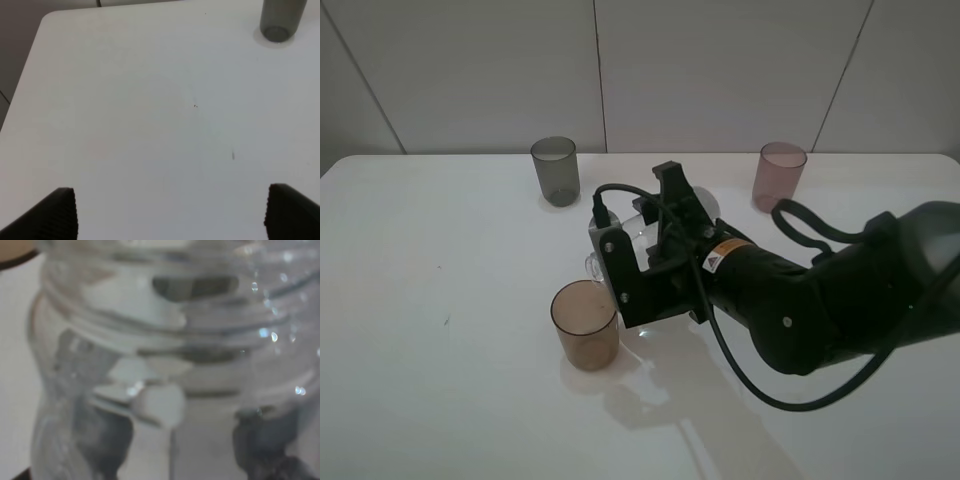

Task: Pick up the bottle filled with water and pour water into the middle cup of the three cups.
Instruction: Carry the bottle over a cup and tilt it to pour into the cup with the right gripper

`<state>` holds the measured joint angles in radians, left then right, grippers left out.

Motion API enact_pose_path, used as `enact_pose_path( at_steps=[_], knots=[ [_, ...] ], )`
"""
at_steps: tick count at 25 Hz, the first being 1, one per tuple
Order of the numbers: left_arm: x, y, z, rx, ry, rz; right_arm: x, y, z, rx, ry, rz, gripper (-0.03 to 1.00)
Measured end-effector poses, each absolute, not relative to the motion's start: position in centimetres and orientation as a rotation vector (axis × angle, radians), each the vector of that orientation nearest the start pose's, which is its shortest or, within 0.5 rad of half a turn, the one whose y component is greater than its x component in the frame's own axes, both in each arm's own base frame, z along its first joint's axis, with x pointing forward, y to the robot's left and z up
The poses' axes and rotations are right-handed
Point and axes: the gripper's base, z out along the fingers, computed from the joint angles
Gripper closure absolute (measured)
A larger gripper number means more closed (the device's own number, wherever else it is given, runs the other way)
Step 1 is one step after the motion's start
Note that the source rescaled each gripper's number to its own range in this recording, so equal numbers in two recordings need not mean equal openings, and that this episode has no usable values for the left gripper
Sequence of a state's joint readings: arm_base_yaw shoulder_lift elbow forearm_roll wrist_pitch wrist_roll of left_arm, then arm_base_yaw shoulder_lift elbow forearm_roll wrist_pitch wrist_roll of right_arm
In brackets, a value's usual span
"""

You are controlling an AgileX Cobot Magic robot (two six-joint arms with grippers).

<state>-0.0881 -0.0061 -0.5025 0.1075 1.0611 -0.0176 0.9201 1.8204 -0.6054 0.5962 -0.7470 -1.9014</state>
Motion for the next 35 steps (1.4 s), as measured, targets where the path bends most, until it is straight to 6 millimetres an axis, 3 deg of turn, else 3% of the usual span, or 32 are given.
enact_pose_path(
  at_steps=[9,14,35],
  knots=[
    [-0.6,0.9,27.8,0.066,2.031,0.062,22.8,24.0,13.4,-1.784,0.979,-0.759,0.97],
    [-0.6,0.9,27.8,0.066,2.031,0.062,22.9,24.0,12.7,-1.837,0.926,-0.813,0.97],
    [-0.6,0.9,27.8,0.066,2.031,0.062,23.2,24.0,13.1,-1.824,0.835,-0.922,0.97]
  ],
)
